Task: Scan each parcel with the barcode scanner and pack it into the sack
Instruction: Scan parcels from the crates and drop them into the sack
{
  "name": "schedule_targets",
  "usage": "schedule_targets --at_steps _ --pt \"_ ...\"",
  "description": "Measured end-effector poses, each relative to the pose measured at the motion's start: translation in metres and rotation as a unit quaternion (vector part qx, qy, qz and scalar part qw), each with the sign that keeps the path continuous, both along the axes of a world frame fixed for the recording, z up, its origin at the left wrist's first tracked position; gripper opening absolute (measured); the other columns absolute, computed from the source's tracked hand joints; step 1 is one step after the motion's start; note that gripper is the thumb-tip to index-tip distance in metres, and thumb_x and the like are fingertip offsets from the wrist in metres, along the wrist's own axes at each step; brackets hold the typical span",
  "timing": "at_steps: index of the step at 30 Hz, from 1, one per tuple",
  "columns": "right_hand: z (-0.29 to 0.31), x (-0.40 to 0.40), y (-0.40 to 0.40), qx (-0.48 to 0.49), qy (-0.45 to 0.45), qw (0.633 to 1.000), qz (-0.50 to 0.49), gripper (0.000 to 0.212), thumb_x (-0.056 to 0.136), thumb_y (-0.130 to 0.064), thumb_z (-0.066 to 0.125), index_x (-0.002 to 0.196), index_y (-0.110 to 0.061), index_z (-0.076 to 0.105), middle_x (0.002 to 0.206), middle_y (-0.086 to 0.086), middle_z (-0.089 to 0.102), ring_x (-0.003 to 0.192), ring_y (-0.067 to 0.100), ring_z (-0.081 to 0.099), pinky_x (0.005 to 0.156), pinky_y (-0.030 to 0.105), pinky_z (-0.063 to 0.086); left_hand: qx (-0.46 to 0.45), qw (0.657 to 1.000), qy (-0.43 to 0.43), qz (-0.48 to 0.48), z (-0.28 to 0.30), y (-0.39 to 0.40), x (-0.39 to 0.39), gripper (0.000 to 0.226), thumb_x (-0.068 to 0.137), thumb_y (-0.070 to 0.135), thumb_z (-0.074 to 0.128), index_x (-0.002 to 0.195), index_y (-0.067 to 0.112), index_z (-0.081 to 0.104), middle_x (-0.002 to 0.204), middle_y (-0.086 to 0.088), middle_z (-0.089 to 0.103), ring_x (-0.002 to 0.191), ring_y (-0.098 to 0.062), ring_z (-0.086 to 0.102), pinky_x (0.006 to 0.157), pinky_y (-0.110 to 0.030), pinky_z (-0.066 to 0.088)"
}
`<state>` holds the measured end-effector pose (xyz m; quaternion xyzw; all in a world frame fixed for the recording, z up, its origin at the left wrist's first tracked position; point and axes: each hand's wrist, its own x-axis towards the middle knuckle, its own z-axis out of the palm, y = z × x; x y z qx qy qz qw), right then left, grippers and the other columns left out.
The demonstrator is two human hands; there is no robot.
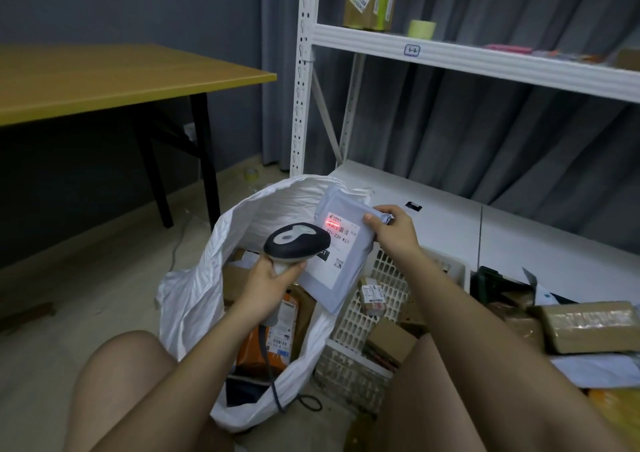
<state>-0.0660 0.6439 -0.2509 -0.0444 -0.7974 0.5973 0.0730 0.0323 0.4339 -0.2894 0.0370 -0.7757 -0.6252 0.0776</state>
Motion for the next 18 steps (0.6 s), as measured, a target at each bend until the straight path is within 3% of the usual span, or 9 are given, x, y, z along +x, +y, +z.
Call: schedule_targets --at_steps 5,11,15,18 --pt "0.001 -0.001 0.000 0.003 -0.002 1.000 0.004 0.015 0.093 -0.019 0.064 0.105 -0.015 0.057 0.104 0.008 0.063 0.094 0.027 0.064 0.086 0.044 0.055 0.002 1.000 0.012 -0.007 0.003 0.000 -0.003 0.040 0.086 0.020 0.070 0.123 0.015 0.058 0.106 -0.005 0.068 0.101 -0.025 0.064 0.089 -0.040 0.053" --pt "0.001 -0.003 -0.001 -0.006 0.000 1.000 0.012 0.016 0.094 -0.017 0.062 0.108 -0.013 0.055 0.105 0.009 0.063 0.087 0.023 0.063 0.068 0.029 0.054 -0.015 1.000 0.013 -0.021 -0.001 -0.003 -0.005 0.046 0.086 0.027 0.070 0.128 0.019 0.054 0.115 0.000 0.065 0.107 -0.017 0.062 0.095 -0.044 0.052" --pt "0.000 -0.007 -0.004 -0.011 -0.001 1.000 0.019 0.015 0.094 -0.017 0.062 0.107 -0.013 0.055 0.098 0.007 0.062 0.079 0.019 0.062 0.062 0.027 0.055 -0.015 1.000 0.006 -0.017 -0.005 -0.005 -0.008 0.048 0.085 0.029 0.070 0.129 0.020 0.053 0.115 0.001 0.066 0.107 -0.017 0.062 0.095 -0.045 0.051" --pt "-0.002 -0.012 -0.006 -0.017 -0.006 1.000 0.023 0.013 0.094 -0.016 0.062 0.105 -0.014 0.055 0.096 0.005 0.062 0.081 0.021 0.063 0.068 0.034 0.057 -0.014 1.000 -0.003 -0.014 -0.007 -0.007 -0.012 0.048 0.085 0.029 0.070 0.129 0.020 0.053 0.117 0.002 0.065 0.108 -0.016 0.061 0.096 -0.045 0.051"
